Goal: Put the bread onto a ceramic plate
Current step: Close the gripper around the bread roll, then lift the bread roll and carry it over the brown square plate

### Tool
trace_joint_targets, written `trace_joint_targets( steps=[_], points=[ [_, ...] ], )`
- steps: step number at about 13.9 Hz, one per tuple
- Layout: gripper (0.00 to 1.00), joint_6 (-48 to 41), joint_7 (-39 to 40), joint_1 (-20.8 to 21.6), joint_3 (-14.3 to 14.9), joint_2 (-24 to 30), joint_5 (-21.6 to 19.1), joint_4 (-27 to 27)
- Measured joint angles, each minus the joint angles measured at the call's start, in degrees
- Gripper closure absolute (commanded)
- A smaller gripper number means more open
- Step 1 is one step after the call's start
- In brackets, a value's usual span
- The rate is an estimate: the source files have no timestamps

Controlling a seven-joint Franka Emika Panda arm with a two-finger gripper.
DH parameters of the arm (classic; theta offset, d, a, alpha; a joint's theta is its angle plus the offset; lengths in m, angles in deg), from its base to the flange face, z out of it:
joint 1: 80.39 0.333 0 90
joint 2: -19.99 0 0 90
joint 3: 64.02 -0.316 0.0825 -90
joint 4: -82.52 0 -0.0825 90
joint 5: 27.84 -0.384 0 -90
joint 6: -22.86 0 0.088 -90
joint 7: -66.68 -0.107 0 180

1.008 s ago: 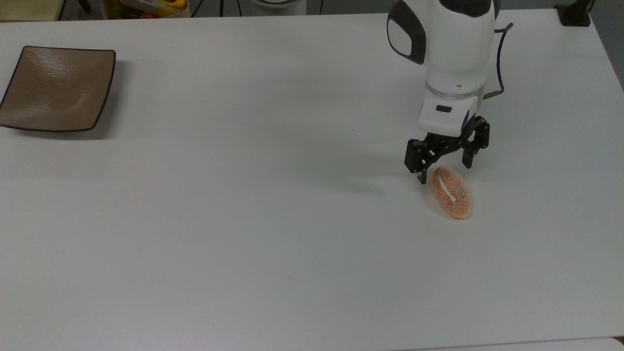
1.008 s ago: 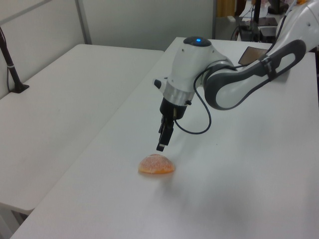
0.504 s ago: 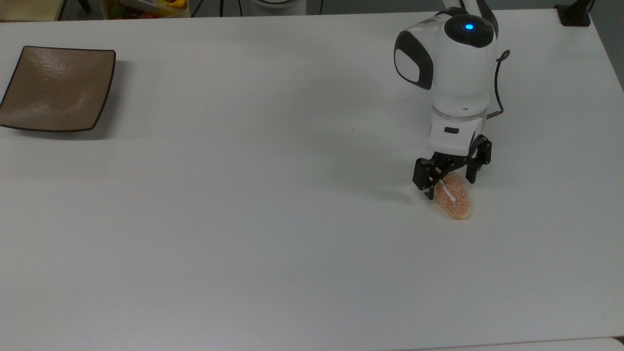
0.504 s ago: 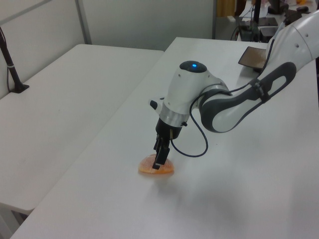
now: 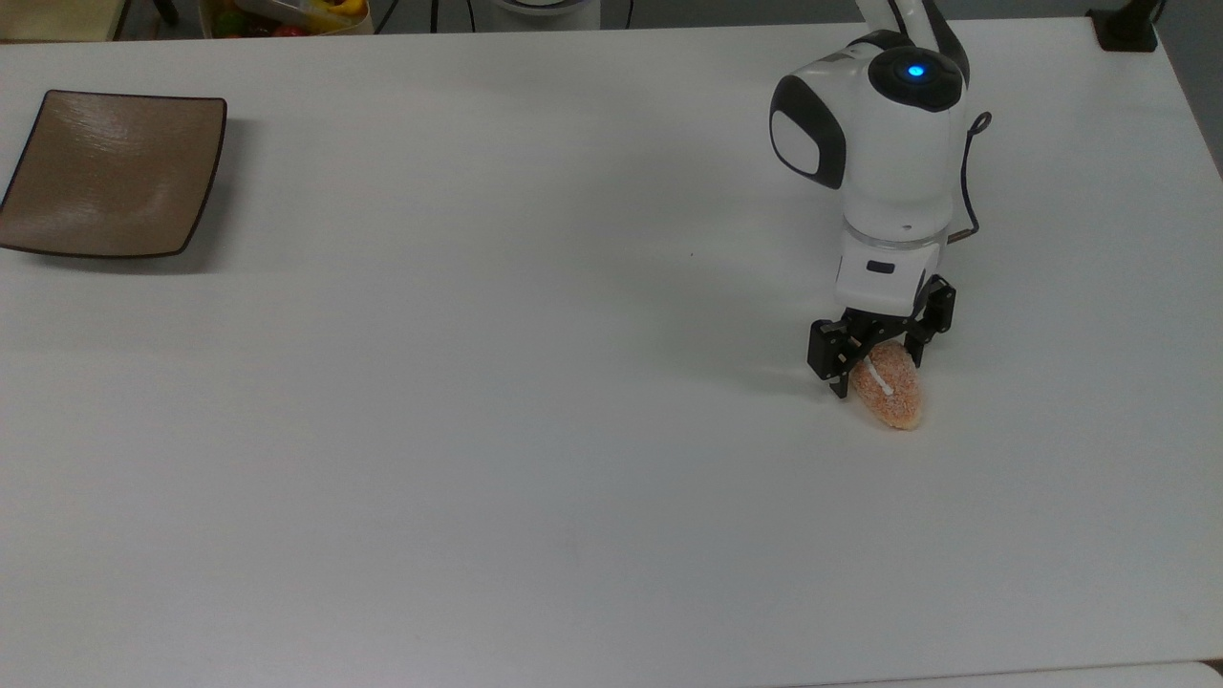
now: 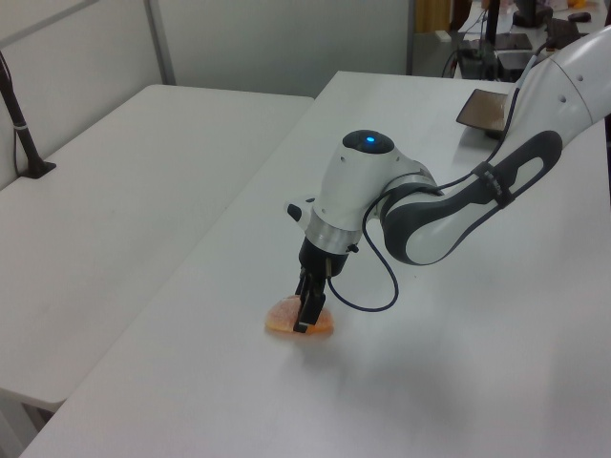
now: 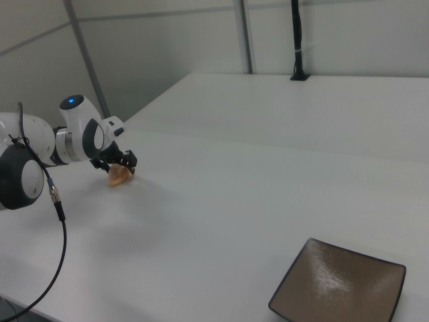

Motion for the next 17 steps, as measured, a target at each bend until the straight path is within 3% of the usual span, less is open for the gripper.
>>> trace_joint_targets(
  steps=[4,9,17],
  points=[
    [0.61,0.0,0.0,0.0,0.0,0.0,0.0,0.2],
    [0.63,0.0,0.0,-0.2,0.0,2.0,0.0,0.4],
    [0.62,-17.1,-0.6,-6.3,0.3,20.4,-0.4,-4.6]
  ],
)
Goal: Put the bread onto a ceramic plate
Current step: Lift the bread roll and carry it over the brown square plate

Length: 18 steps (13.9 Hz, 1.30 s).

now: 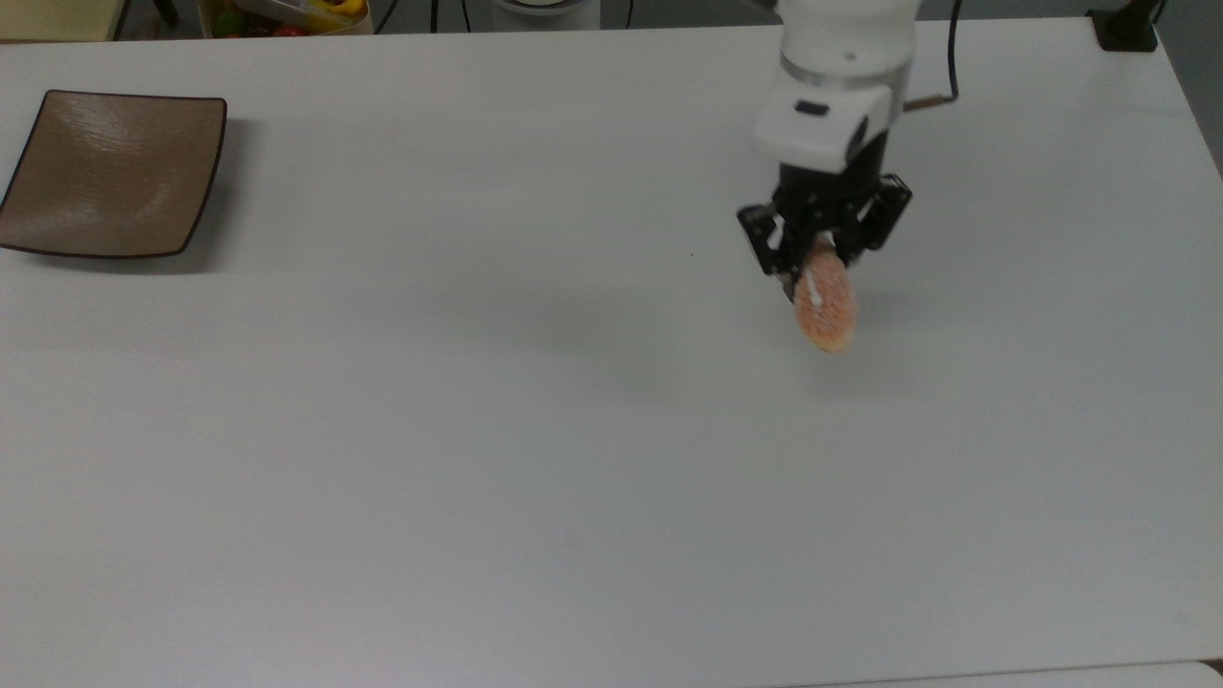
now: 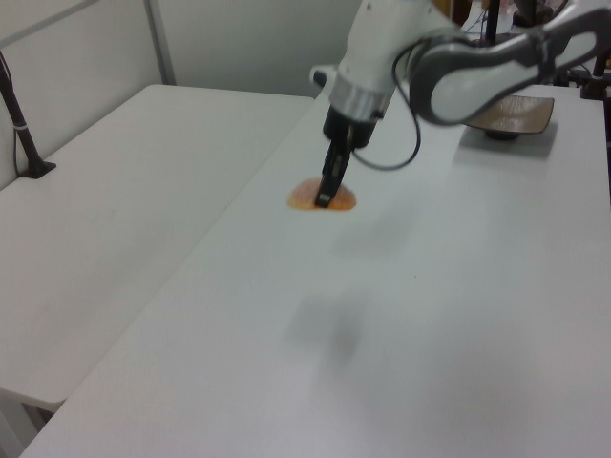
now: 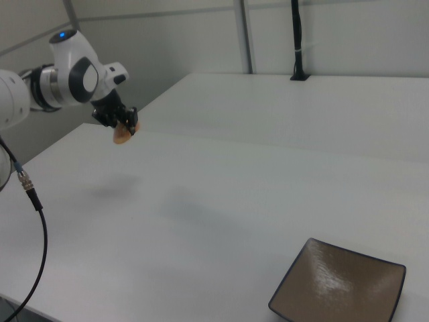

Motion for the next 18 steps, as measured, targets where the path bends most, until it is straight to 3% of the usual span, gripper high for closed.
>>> trace_joint_targets(
  steps=[6,11,16,18],
  points=[
    [0.62,-9.5,1.9,-7.0,0.5,13.3,-2.8,-5.2],
    [0.62,-15.4,11.4,-15.5,0.9,22.4,-4.2,-11.9],
    [0.62,-21.0,24.0,-26.4,1.5,24.1,-5.2,-13.1],
    [0.62,-21.2,30.9,-31.1,3.5,24.1,-5.4,-14.1]
  ],
)
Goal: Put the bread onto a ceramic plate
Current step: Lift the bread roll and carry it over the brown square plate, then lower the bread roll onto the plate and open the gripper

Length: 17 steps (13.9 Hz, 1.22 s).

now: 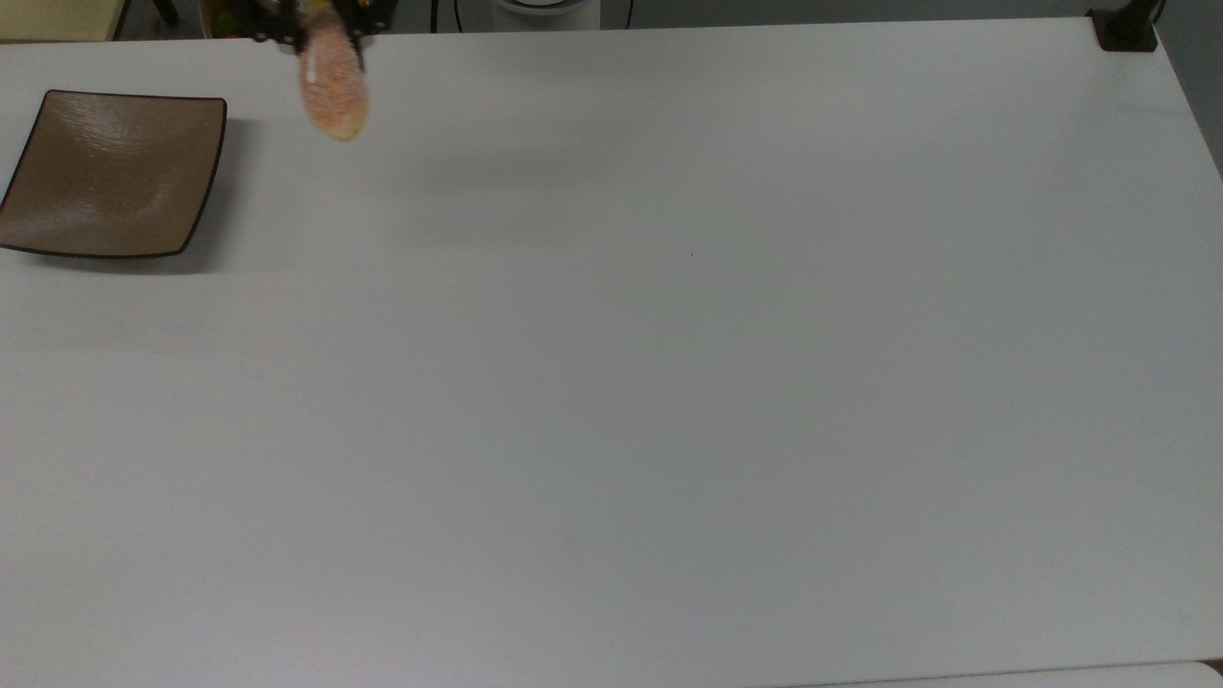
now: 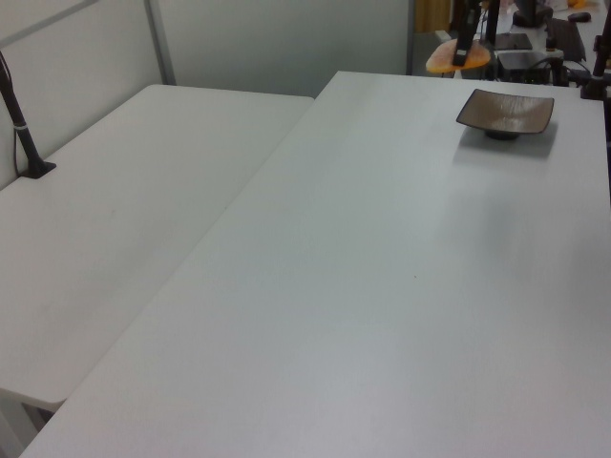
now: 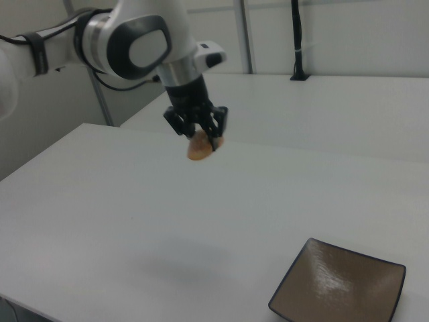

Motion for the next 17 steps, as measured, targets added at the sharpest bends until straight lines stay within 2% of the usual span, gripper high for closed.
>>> trace_joint_targets(
  steps=[5,7,12,15,17],
  points=[
    [0.61,1.3,17.9,-5.9,8.3,-1.5,-0.1,-3.0],
    [0.61,4.6,21.0,-7.9,10.0,-2.9,-0.1,-3.8],
    [0.58,15.9,24.3,-12.0,10.8,-10.2,-0.1,-5.4],
    [0.58,26.1,24.5,-13.7,10.8,-15.0,-0.1,-8.8],
    [0.57,29.7,24.5,-14.1,10.8,-16.6,-0.1,-10.7]
  ],
)
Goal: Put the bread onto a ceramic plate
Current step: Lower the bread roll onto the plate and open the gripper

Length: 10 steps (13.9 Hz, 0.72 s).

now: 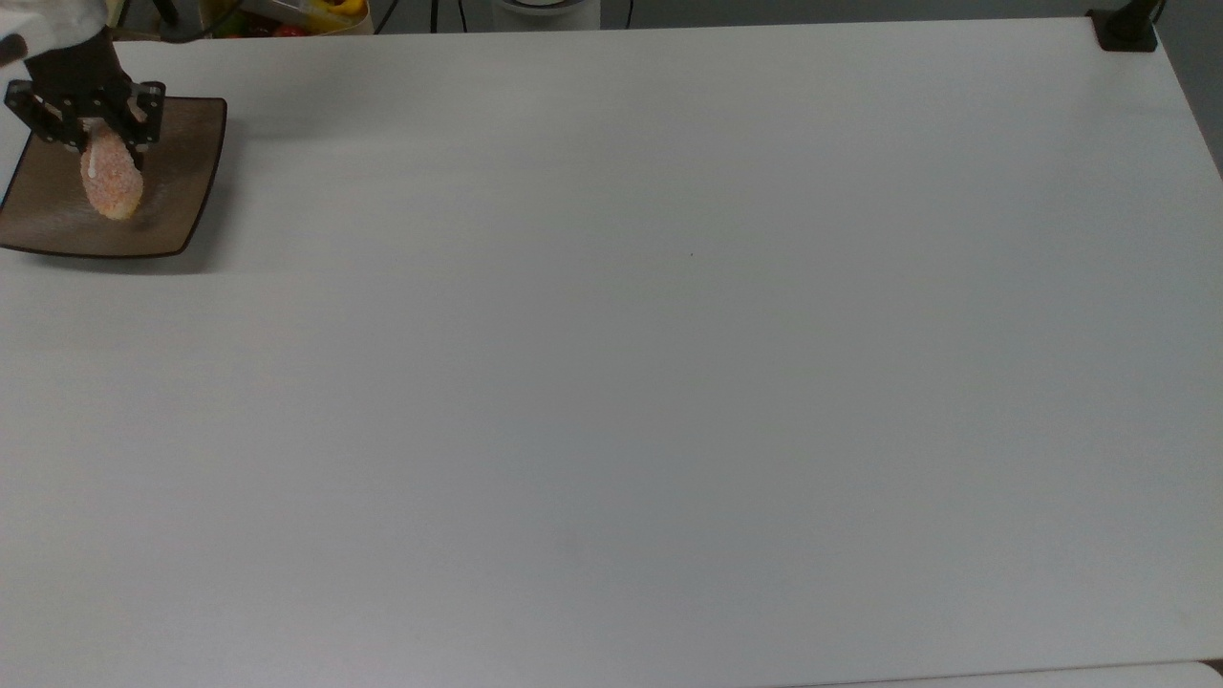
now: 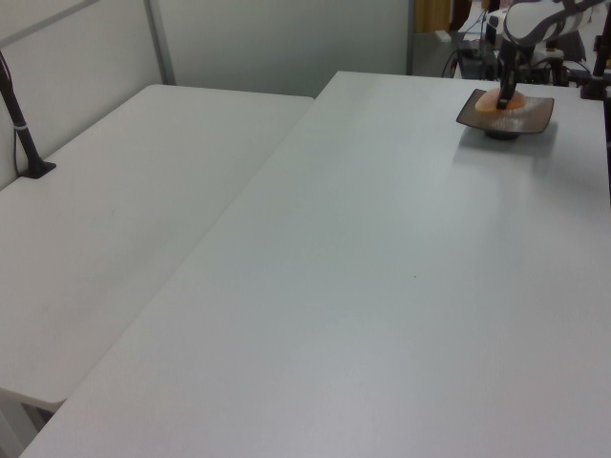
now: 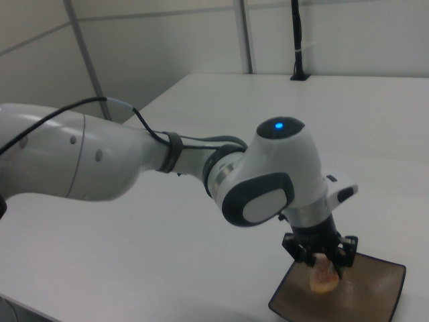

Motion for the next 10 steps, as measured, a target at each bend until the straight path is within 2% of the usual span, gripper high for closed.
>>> trace_joint_targets(
  steps=[6,9,10],
  points=[
    [0.51,0.8,0.4,-1.0,0.1,-1.3,0.0,-1.3],
    [0.31,0.8,0.6,-1.0,0.1,-2.0,0.0,-1.7],
    [0.30,0.8,0.6,-1.0,0.1,-2.1,0.0,-1.7]
  ],
)
